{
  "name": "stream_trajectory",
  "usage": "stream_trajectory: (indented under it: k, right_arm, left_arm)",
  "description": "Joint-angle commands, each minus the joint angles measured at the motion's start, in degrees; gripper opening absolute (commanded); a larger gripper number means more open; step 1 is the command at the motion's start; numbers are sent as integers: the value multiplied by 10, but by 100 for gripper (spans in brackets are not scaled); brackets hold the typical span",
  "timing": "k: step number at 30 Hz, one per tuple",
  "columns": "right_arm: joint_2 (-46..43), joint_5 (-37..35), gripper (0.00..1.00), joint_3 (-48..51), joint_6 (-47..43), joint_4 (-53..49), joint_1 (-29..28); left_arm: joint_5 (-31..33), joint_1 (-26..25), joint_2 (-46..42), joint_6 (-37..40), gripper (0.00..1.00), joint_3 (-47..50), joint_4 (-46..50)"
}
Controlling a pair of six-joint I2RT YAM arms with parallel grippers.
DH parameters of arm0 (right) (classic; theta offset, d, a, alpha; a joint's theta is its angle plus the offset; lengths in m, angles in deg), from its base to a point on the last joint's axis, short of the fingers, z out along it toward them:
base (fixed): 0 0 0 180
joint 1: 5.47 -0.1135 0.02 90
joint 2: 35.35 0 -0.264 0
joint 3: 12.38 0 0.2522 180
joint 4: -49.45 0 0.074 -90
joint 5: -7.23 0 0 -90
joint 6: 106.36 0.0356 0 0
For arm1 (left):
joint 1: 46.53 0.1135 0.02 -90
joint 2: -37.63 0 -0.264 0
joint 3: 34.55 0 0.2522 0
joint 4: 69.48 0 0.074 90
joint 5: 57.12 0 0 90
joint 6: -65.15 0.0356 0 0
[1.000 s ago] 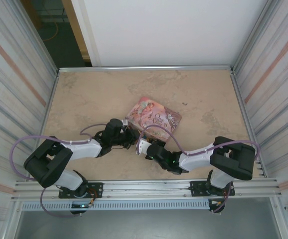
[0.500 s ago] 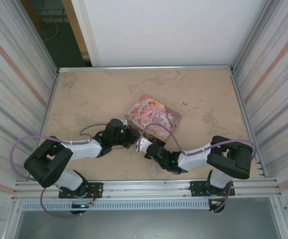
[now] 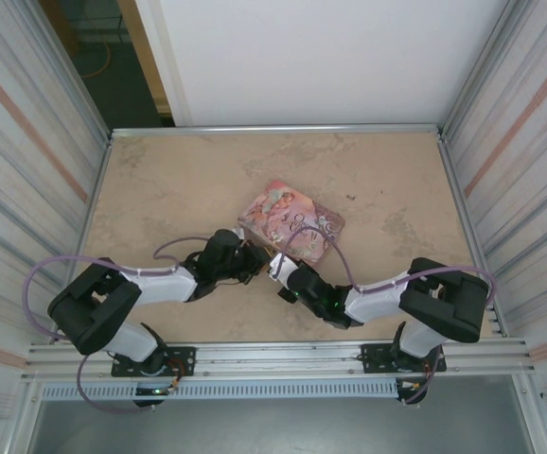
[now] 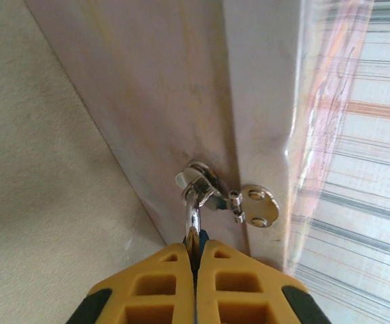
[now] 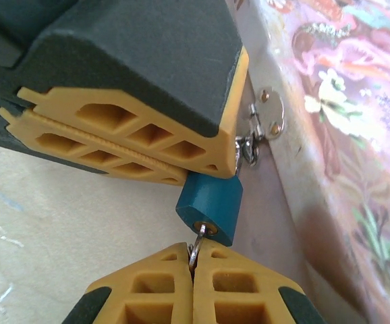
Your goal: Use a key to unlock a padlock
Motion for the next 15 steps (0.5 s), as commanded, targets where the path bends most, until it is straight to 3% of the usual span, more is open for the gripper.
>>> stream_trajectory:
  k: [1, 11, 15]
  right_arm:
    - [-16, 43, 0, 12, 61, 33, 15]
    - [-59, 78, 0, 67, 101, 8, 35]
    - [-79, 87, 0, 81, 113, -12, 37]
  left_arm:
    - [-45, -38, 4, -14, 0, -3, -49]
    - [-3, -92, 36, -35, 0, -4, -61]
    - [-3, -98, 52, -36, 10, -7, -76]
